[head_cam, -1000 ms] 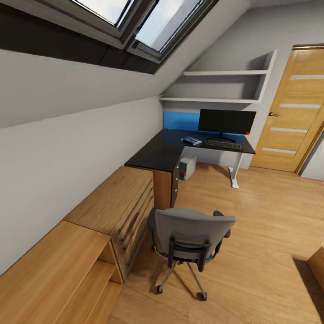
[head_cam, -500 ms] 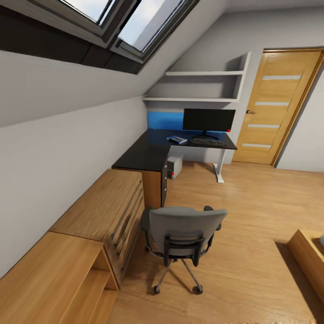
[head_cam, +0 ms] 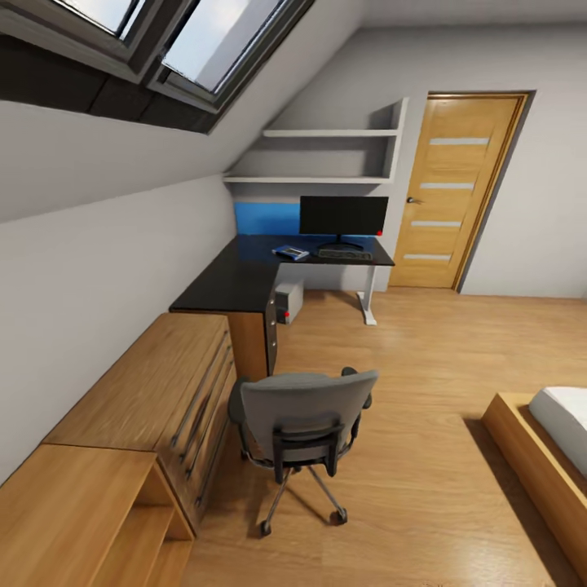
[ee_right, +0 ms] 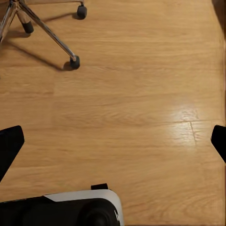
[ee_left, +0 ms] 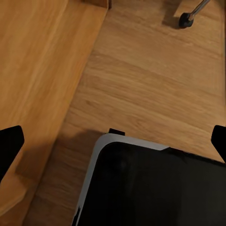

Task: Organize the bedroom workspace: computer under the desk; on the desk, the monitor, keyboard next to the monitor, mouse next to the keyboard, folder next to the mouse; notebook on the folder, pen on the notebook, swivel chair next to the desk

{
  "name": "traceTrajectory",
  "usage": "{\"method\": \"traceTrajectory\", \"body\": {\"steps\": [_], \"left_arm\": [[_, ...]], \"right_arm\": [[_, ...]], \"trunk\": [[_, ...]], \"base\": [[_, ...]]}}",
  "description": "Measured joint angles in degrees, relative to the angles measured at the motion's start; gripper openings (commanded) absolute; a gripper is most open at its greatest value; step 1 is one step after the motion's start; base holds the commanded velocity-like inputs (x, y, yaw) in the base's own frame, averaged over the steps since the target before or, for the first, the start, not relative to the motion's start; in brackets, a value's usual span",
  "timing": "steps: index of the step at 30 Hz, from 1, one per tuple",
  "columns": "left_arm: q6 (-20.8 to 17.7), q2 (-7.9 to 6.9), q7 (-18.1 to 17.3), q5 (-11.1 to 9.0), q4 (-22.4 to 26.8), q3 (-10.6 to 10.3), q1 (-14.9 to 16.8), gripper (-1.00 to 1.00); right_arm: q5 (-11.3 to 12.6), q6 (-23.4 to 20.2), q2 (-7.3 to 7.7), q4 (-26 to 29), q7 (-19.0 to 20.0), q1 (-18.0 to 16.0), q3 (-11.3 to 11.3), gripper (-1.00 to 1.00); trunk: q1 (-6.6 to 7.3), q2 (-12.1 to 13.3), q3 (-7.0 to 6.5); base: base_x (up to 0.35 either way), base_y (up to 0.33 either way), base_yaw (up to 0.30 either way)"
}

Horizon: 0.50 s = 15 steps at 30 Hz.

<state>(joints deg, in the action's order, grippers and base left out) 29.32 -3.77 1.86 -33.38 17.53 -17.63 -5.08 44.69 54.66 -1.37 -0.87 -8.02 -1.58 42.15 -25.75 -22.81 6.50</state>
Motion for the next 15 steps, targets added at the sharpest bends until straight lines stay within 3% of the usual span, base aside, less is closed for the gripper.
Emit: {"method": "traceTrajectory", "body": {"steps": [6, 15], "left_arm": [[0.3, -0.06, 0.2, -0.3, 0.2, 0.4, 0.0, 1.0], [0.4, -0.13, 0.4, -0.5, 0.5, 2.5, 0.0, 1.0]], "right_arm": [[0.0, -0.3, 0.0, 0.0, -0.1, 0.0, -0.1, 1.0], [-0.7, -4.6, -0.07, 1.7, 0.0, -0.1, 0.0, 1.0]], "trunk": [[0.0, 0.0, 0.0], [-0.22, -0.4, 0.17]], "base": [[0.0, 0.0, -0.166], [0.0, 0.0, -0.023]]}}
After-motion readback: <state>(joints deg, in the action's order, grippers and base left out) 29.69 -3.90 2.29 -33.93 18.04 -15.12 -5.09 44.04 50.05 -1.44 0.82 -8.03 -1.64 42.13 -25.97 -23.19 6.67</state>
